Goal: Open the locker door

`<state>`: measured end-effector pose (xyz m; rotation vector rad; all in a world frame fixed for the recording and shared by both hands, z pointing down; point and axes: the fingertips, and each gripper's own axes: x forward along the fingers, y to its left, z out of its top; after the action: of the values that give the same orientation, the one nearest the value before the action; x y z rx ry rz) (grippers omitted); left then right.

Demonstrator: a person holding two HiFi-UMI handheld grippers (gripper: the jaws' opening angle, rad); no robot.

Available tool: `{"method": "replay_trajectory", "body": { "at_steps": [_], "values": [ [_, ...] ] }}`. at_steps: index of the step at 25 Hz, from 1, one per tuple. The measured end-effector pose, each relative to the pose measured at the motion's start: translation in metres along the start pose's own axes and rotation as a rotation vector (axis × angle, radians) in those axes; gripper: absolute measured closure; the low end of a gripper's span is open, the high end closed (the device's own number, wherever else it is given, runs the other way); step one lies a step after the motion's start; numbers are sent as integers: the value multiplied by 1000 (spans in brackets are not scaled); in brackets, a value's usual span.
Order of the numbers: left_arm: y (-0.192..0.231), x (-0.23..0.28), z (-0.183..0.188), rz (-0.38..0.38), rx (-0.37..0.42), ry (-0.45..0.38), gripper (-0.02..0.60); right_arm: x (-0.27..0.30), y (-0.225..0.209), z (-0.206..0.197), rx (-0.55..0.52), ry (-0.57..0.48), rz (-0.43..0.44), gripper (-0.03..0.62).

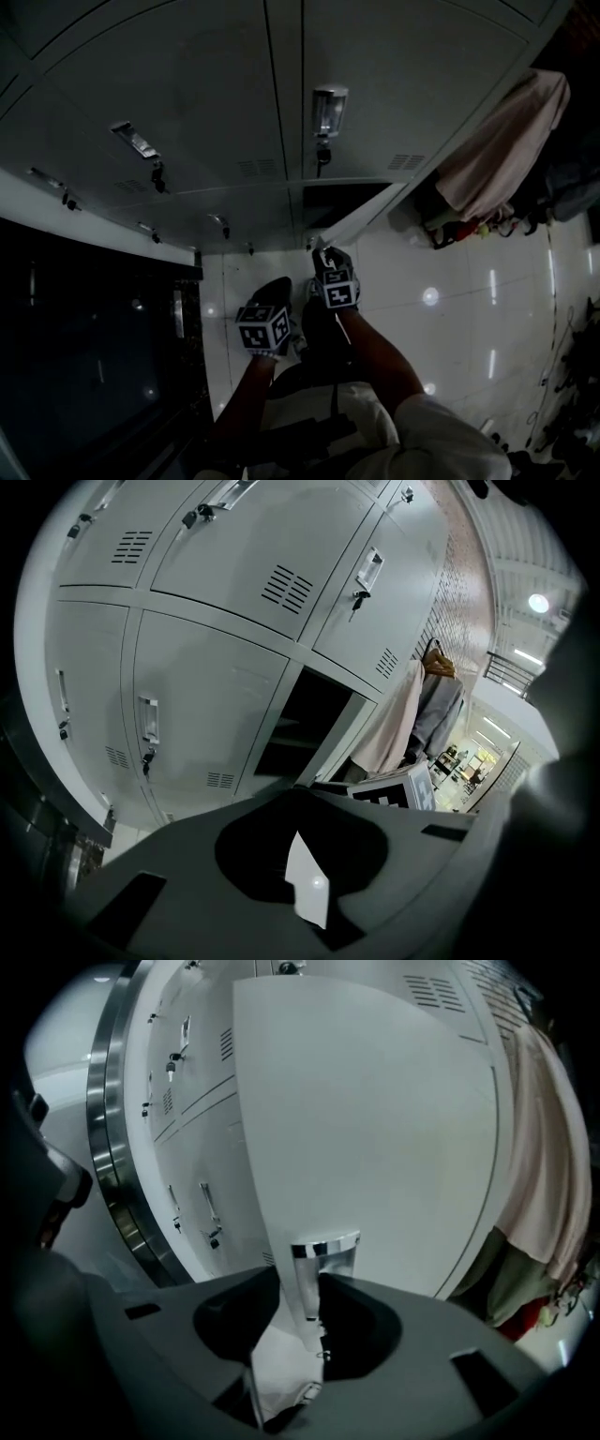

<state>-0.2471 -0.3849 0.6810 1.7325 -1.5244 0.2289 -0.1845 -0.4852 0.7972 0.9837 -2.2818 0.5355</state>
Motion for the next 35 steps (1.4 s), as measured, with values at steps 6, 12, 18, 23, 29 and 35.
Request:
{"method": "replay_trajectory", "body": {
  "at_steps": [6,12,18,23,29,35],
  "values": [
    [-23,3,-14,-40,28,12,583,-31,-11,-23,-28,-8,4,441],
    [-45,17,-33,-93,125,69,583,-69,-32,-54,-9,2,-36,443],
    [-62,29,-51,-130,155,115,583,-104,-52,-74,-8,3,-83,481],
    [-81,36,-59,-175,178,140,584,-126,-75,-87,-8,-1,-147,508],
    [-103,46,-62,-223,218,156,583,-151,-113,-104,69,27,-234,513],
    [-112,47,-66,-239,220,171,583,-168,-155,-123,143,59,-295,513]
  ]
}}
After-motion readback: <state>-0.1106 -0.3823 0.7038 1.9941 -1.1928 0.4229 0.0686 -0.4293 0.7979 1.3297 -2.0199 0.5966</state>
